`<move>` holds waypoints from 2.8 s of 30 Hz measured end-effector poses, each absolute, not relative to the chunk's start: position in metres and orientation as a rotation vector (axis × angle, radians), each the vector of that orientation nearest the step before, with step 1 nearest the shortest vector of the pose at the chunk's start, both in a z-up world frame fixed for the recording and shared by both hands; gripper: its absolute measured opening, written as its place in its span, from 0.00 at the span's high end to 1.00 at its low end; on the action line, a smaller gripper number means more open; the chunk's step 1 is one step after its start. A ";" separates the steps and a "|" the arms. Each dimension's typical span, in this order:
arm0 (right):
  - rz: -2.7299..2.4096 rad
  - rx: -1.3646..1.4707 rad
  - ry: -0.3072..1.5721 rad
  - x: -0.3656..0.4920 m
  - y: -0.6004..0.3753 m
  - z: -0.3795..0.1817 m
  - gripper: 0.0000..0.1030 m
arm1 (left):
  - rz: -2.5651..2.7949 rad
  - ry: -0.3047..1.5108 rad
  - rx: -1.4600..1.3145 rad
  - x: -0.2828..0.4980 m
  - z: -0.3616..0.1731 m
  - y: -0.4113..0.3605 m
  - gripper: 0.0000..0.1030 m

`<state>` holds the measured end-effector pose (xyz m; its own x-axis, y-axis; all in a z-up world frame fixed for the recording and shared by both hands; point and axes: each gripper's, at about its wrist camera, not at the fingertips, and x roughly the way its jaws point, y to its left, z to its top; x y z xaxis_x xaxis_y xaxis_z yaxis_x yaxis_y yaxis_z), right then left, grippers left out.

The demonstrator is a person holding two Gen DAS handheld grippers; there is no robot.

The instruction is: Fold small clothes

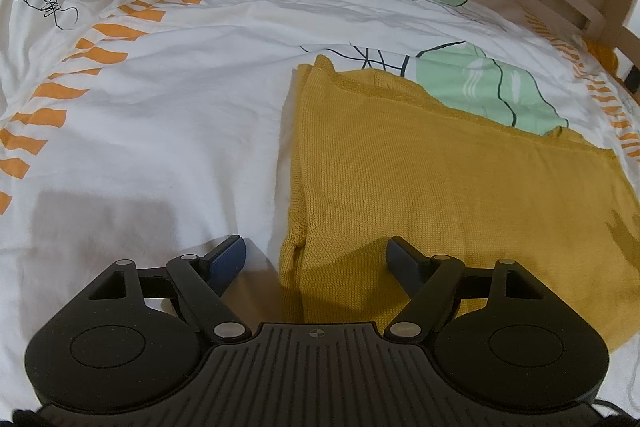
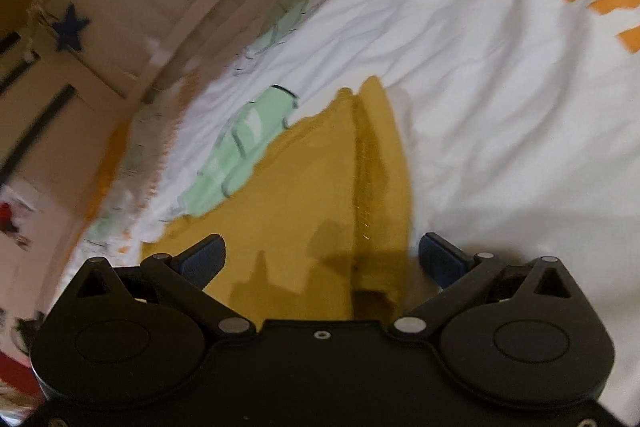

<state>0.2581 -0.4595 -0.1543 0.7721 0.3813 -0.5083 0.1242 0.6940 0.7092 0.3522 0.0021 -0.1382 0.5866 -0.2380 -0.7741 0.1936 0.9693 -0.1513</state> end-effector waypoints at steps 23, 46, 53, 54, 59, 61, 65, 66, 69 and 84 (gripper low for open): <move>0.058 0.672 0.760 0.279 -0.419 -0.107 0.75 | -0.241 0.899 -0.143 0.358 -0.112 0.024 0.27; 0.240 0.636 0.799 0.354 -0.215 -0.074 0.77 | -0.191 0.887 -0.272 0.366 -0.089 0.085 0.27; 0.202 0.516 0.818 0.362 -0.175 -0.086 0.76 | -0.192 0.889 -0.289 0.366 -0.088 0.090 0.27; 0.201 0.508 0.819 0.363 -0.171 -0.088 0.75 | -0.190 0.889 -0.291 0.366 -0.088 0.090 0.27; 0.241 0.501 0.843 0.369 -0.158 -0.094 0.67 | -0.170 0.889 -0.307 0.367 -0.089 0.095 0.27; 0.301 0.532 0.843 0.370 -0.155 -0.095 0.64 | -0.164 0.889 -0.309 0.366 -0.089 0.096 0.27; 0.392 0.553 0.796 0.366 -0.152 -0.084 0.54 | -0.155 0.889 -0.307 0.366 -0.088 0.097 0.27; 0.404 0.558 0.782 0.364 -0.153 -0.080 0.54 | -0.153 0.890 -0.306 0.366 -0.088 0.097 0.27; 0.413 0.577 0.742 0.355 -0.163 -0.067 0.53 | -0.149 0.891 -0.306 0.366 -0.089 0.097 0.27; 0.368 0.236 0.668 0.263 -0.167 -0.076 0.43 | -0.222 0.907 -0.285 0.367 -0.091 0.080 0.27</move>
<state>0.2626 -0.1674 -0.0760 0.7241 0.4045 -0.5586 -0.2551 0.9096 0.3279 0.3671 0.0798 -0.0906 0.5975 -0.3080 -0.7404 0.0692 0.9397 -0.3350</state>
